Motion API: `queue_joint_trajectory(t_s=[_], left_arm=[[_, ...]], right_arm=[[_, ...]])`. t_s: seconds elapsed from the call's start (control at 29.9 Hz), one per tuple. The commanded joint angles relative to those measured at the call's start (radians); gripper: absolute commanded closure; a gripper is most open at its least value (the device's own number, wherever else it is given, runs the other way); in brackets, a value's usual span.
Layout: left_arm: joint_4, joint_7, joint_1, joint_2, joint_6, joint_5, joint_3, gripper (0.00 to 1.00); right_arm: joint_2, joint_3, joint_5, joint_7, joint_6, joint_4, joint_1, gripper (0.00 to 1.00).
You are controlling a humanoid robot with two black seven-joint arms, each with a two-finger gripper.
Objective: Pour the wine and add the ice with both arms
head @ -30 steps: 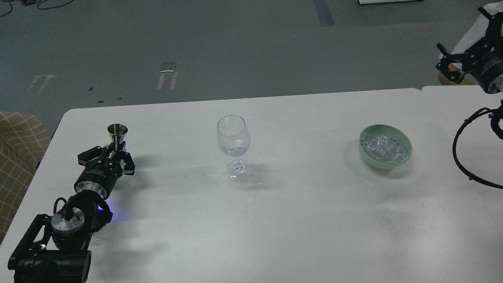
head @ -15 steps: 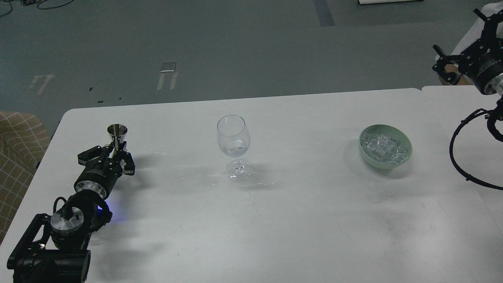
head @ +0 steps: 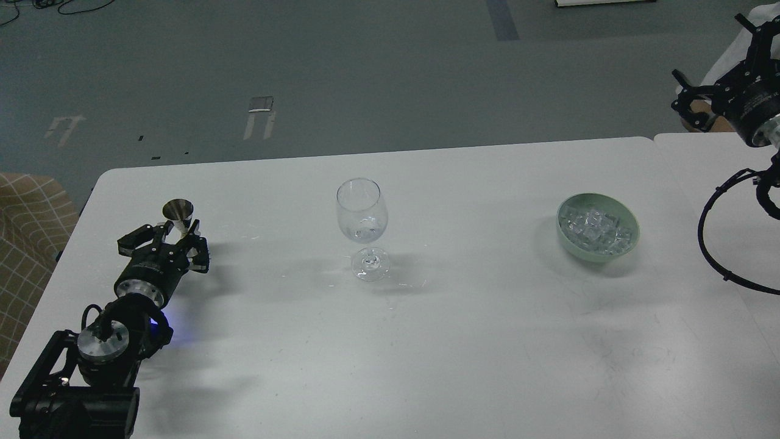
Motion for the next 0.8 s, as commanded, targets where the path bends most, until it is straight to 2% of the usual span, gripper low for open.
queue_joint_trajectory(t_s=[0.0,0.17,0.23,0.37,0.43,0.77], left_arm=[[0.000,0.002,-0.001,0.001,0.000,-0.001,-0.001,0.32],[-0.027,0.012,0.000,0.000,-0.009,0.004,-0.003,0.22],[-0.073,0.014,0.000,0.009,-0.005,0.002,-0.006,0.17],[-0.106,0.015,0.000,0.020,-0.005,0.002,-0.013,0.13],[-0.130,0.014,0.000,0.038,-0.011,0.002,-0.016,0.08],[-0.268,0.017,-0.001,0.113,0.026,0.004,-0.015,0.03]], right_arm=[[0.001,0.000,0.001,0.000,0.000,0.000,0.000,0.00],[-0.002,0.000,0.001,0.000,0.000,0.000,0.000,0.00],[-0.007,-0.001,0.001,0.000,0.000,0.000,0.000,0.00],[-0.012,-0.003,0.001,0.000,0.000,0.000,0.000,0.00],[-0.019,-0.001,0.002,0.000,0.000,0.000,-0.001,0.00],[-0.028,0.000,0.005,0.000,0.000,0.008,0.000,0.00]])
